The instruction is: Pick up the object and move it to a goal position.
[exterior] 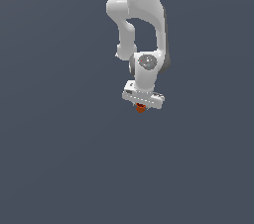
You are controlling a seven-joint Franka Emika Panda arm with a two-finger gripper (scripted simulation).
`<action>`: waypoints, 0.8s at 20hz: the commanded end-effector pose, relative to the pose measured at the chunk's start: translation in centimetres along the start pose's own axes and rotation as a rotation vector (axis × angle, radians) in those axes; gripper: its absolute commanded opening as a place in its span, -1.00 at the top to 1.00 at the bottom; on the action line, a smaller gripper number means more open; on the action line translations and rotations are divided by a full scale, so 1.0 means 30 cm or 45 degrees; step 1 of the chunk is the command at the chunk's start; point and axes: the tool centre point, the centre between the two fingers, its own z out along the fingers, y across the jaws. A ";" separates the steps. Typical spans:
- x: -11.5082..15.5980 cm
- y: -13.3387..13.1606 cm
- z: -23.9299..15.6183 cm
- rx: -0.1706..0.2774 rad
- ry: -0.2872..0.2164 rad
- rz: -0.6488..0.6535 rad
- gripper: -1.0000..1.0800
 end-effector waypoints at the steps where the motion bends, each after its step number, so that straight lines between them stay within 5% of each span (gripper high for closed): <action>1: 0.007 -0.005 -0.008 0.001 0.001 0.000 1.00; 16: 0.177 -0.122 -0.188 0.001 0.001 0.000 1.00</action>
